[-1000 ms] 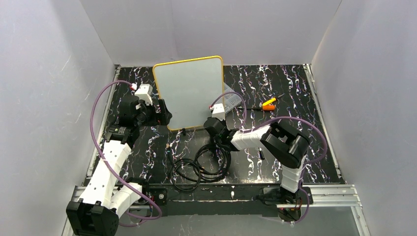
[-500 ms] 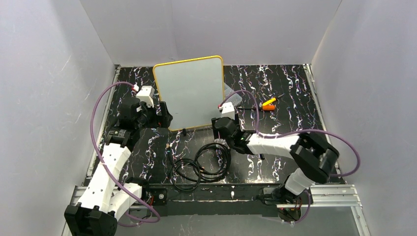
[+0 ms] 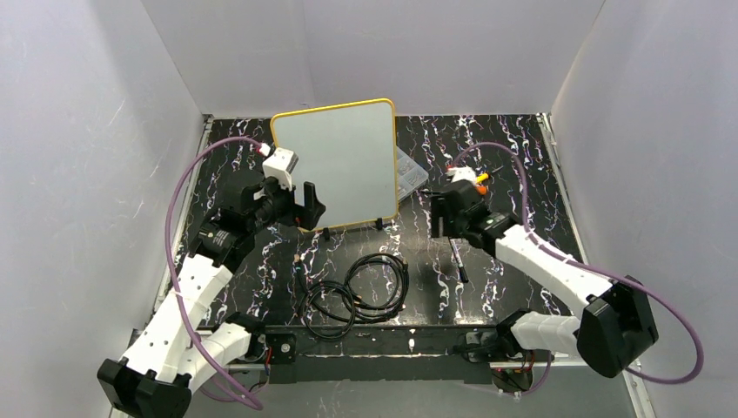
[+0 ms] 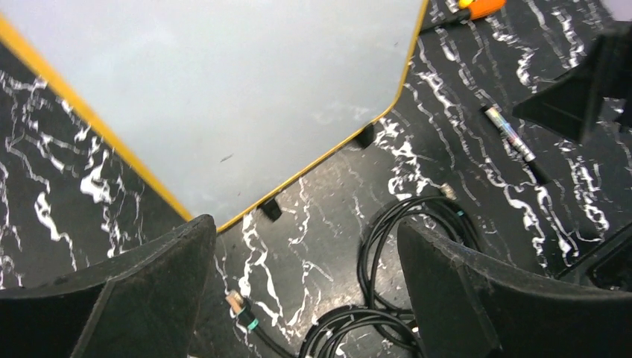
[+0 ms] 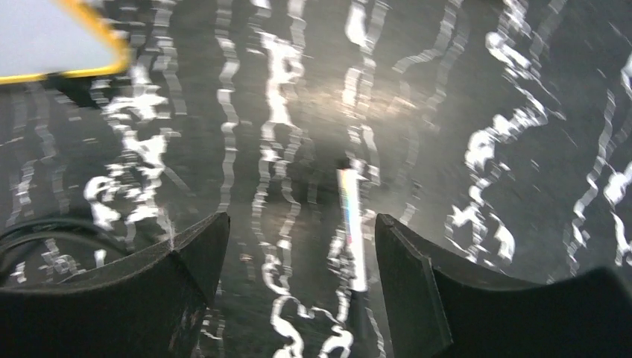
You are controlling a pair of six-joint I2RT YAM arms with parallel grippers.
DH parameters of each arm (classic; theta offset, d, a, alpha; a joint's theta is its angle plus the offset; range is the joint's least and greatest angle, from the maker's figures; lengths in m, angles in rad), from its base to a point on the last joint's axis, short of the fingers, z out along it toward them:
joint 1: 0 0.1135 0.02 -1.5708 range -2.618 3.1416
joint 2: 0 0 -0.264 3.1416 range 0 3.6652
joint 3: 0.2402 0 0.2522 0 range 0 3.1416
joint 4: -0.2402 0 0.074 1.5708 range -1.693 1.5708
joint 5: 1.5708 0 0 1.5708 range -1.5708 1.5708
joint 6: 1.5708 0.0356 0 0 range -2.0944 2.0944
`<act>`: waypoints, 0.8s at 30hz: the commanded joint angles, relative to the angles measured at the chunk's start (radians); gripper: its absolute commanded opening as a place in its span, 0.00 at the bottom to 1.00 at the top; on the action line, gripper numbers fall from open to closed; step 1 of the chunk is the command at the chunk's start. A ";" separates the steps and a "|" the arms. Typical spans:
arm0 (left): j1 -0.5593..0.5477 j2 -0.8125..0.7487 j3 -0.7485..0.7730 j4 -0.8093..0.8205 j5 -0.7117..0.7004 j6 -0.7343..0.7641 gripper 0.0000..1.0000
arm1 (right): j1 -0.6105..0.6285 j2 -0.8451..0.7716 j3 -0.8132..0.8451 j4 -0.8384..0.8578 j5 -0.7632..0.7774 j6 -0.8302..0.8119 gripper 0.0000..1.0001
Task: Write a sentence on the whiteboard
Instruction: Pick up the whiteboard marker from the center of the board.
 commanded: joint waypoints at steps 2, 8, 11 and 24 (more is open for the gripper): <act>-0.053 0.027 0.051 0.058 0.050 0.000 0.88 | -0.210 -0.023 0.009 -0.209 -0.194 -0.004 0.78; -0.068 0.019 -0.032 0.071 0.086 -0.005 0.89 | -0.295 0.071 0.001 -0.226 -0.232 -0.019 0.71; -0.075 0.012 -0.047 0.069 0.090 -0.008 0.89 | -0.298 0.112 0.000 -0.196 -0.240 -0.035 0.70; -0.077 0.038 -0.041 0.065 0.097 -0.012 0.89 | -0.295 0.246 -0.014 -0.092 -0.290 -0.069 0.49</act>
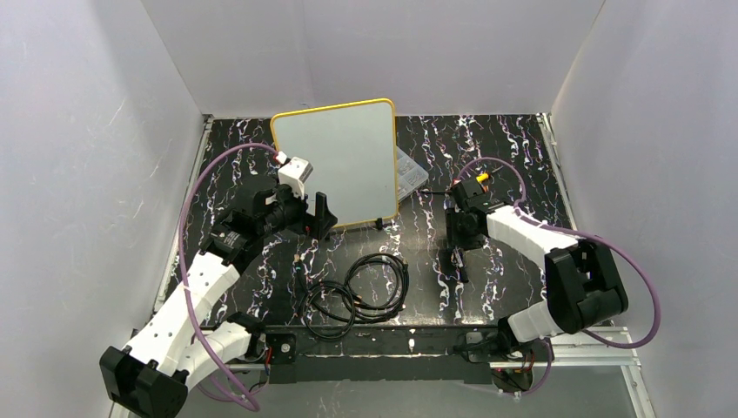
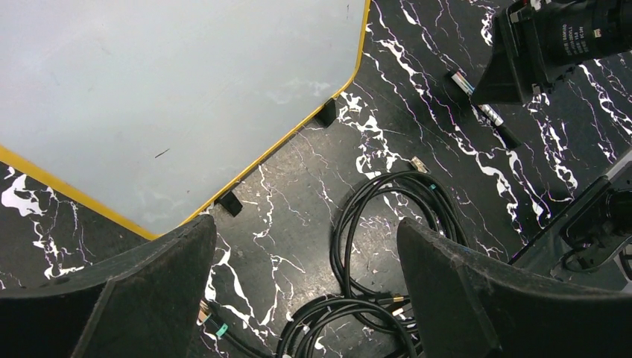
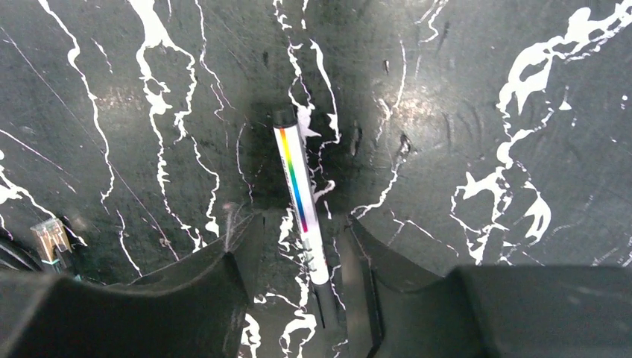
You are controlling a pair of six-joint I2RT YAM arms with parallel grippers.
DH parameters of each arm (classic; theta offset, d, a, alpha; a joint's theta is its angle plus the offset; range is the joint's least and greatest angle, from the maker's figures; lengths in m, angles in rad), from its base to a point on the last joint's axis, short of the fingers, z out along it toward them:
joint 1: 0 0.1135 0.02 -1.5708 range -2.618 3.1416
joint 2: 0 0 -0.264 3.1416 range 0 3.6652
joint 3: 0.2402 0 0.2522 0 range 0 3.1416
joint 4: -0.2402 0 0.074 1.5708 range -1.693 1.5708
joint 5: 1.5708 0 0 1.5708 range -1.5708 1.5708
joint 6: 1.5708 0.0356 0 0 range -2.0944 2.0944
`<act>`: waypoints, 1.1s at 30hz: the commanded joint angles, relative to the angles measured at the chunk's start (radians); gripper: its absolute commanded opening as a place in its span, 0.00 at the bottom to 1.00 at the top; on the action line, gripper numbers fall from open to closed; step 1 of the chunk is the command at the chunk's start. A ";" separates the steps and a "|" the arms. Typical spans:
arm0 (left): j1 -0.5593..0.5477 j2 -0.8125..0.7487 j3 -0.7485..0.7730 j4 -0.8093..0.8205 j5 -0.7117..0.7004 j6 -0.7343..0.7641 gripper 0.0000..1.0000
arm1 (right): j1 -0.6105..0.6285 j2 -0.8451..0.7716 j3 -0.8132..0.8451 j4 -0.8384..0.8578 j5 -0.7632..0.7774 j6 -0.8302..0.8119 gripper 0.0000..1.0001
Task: Write a sentence on the whiteboard
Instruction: Pick up the whiteboard marker from the center of the board, then pass from the right arm to the left
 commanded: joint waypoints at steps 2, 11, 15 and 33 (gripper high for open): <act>-0.003 0.005 0.003 0.002 0.024 -0.002 0.89 | 0.002 0.021 -0.018 0.058 -0.017 -0.012 0.48; -0.006 -0.001 0.007 -0.001 0.022 -0.022 0.89 | 0.003 0.036 -0.041 0.096 -0.015 -0.009 0.38; -0.021 -0.008 0.007 0.002 0.028 -0.045 0.88 | 0.005 0.038 -0.048 0.109 -0.017 -0.004 0.24; -0.458 0.060 -0.048 0.293 -0.083 -0.493 0.86 | 0.247 -0.414 0.016 0.380 -0.205 0.361 0.01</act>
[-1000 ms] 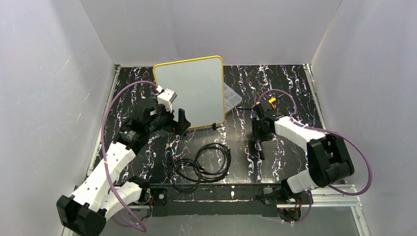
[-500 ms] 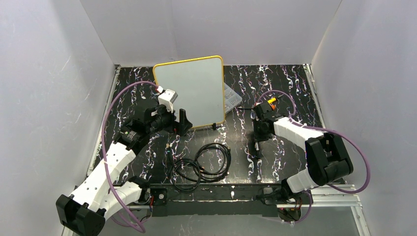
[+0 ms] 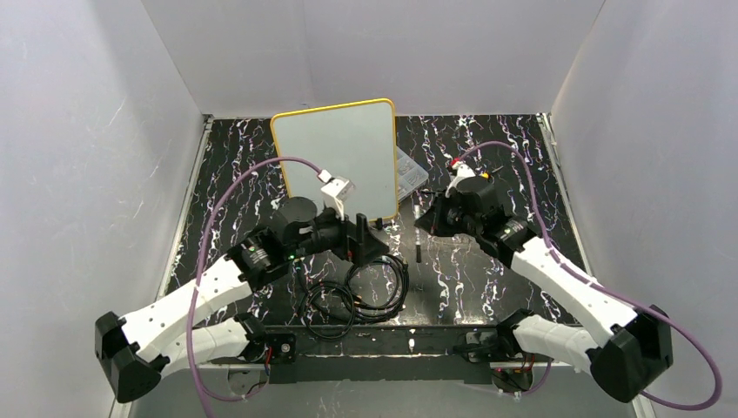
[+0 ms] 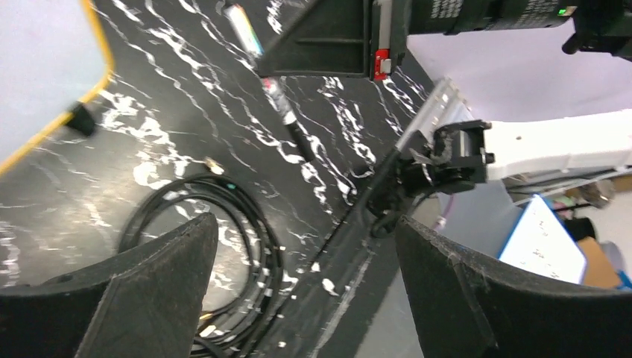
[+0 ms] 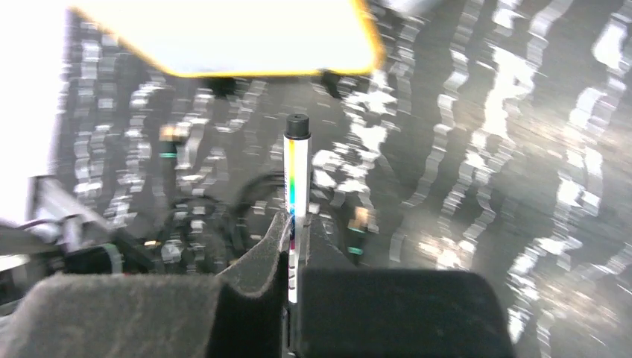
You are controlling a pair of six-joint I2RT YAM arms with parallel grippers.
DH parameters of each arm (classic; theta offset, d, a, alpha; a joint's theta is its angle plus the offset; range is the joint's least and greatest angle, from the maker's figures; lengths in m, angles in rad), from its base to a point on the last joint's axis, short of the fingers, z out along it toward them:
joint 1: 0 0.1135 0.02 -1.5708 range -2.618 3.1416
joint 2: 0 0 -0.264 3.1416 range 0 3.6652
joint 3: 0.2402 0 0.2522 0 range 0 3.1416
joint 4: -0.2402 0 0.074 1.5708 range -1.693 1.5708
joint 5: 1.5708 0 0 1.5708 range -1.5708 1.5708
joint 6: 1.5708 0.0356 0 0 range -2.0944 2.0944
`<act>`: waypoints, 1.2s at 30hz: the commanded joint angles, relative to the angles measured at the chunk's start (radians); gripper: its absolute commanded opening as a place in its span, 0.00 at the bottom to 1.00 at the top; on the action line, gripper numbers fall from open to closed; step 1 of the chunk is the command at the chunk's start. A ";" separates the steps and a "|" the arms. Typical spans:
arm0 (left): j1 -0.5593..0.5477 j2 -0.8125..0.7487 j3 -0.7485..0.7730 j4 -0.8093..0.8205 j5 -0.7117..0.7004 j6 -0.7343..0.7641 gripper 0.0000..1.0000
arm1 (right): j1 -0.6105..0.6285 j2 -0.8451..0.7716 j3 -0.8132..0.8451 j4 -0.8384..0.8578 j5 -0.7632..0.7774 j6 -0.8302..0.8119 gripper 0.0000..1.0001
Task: Write a sentence on the whiteboard
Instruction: Pass from the right arm to the left
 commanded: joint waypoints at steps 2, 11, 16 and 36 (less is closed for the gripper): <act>-0.094 0.076 -0.017 0.116 -0.056 -0.149 0.86 | 0.142 -0.088 -0.004 0.319 0.002 0.193 0.01; -0.113 0.078 -0.040 0.108 -0.070 -0.185 0.62 | 0.265 -0.099 -0.022 0.528 0.087 0.242 0.01; -0.117 0.081 -0.041 0.102 -0.091 -0.188 0.43 | 0.282 -0.086 -0.034 0.568 0.081 0.258 0.01; -0.118 -0.025 0.097 -0.501 0.064 0.439 0.00 | 0.287 -0.172 0.218 -0.082 0.057 0.030 0.99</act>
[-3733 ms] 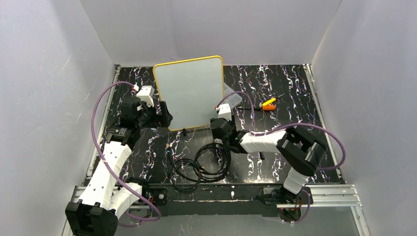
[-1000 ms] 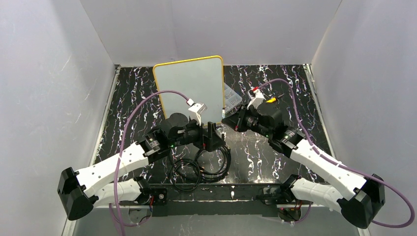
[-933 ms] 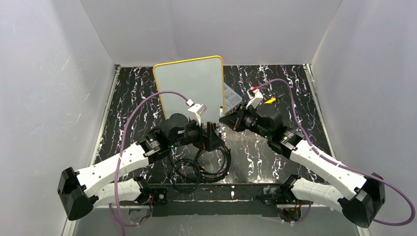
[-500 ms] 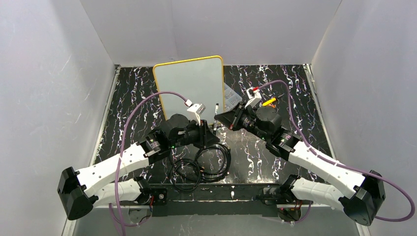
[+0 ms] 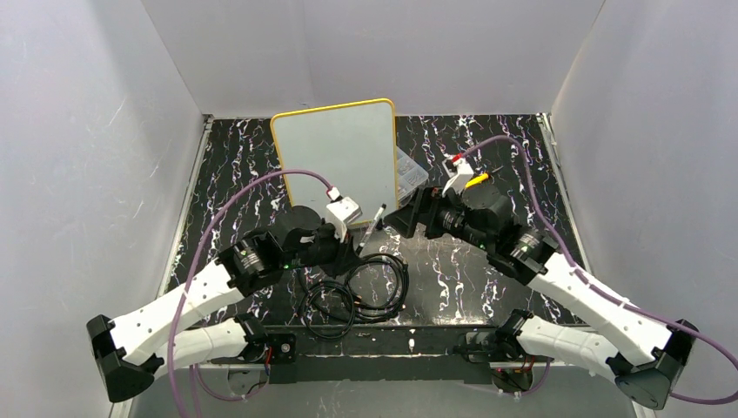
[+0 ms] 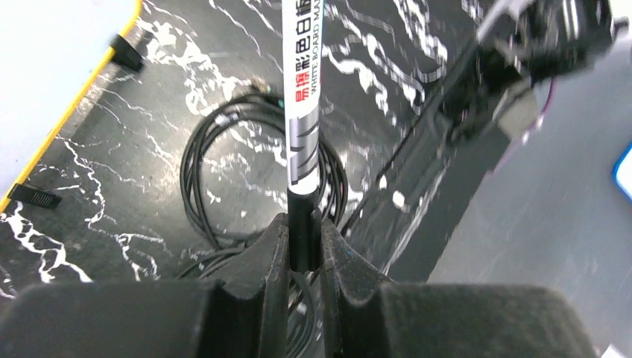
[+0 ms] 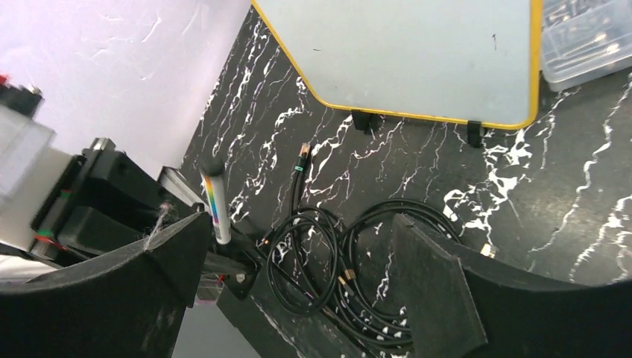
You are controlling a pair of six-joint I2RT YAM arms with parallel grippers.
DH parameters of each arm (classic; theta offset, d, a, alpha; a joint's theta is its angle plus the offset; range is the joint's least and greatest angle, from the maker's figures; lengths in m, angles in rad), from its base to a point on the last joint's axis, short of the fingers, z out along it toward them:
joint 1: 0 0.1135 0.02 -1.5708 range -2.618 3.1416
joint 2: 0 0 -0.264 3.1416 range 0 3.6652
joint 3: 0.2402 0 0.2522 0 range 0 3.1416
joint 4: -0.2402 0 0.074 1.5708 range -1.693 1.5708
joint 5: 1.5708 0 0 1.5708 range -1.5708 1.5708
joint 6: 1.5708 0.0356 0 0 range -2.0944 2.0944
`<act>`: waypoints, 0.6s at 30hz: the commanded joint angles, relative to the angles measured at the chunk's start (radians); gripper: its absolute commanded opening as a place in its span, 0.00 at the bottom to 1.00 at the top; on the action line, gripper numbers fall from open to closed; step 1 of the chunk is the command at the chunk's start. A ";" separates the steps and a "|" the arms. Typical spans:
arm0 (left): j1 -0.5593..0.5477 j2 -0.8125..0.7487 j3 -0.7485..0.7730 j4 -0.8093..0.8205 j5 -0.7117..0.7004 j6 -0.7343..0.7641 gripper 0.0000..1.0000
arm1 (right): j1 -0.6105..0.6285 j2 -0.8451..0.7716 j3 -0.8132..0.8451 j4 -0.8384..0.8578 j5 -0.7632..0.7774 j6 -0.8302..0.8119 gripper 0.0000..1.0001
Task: Write a sentence on the whiteboard
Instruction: Pass from the right arm to the left, then open the pen cap from the whiteboard marker.
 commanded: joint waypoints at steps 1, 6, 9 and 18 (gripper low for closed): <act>-0.002 -0.006 0.070 -0.304 0.175 0.293 0.00 | 0.000 0.005 0.194 -0.301 -0.064 -0.182 0.99; -0.002 0.007 0.048 -0.353 0.267 0.398 0.00 | 0.000 0.097 0.285 -0.428 -0.352 -0.279 0.99; -0.002 0.016 0.037 -0.328 0.310 0.397 0.00 | 0.000 0.168 0.266 -0.455 -0.521 -0.282 0.96; -0.002 0.007 -0.010 -0.216 0.362 0.356 0.00 | 0.011 0.209 0.150 -0.185 -0.719 -0.169 0.79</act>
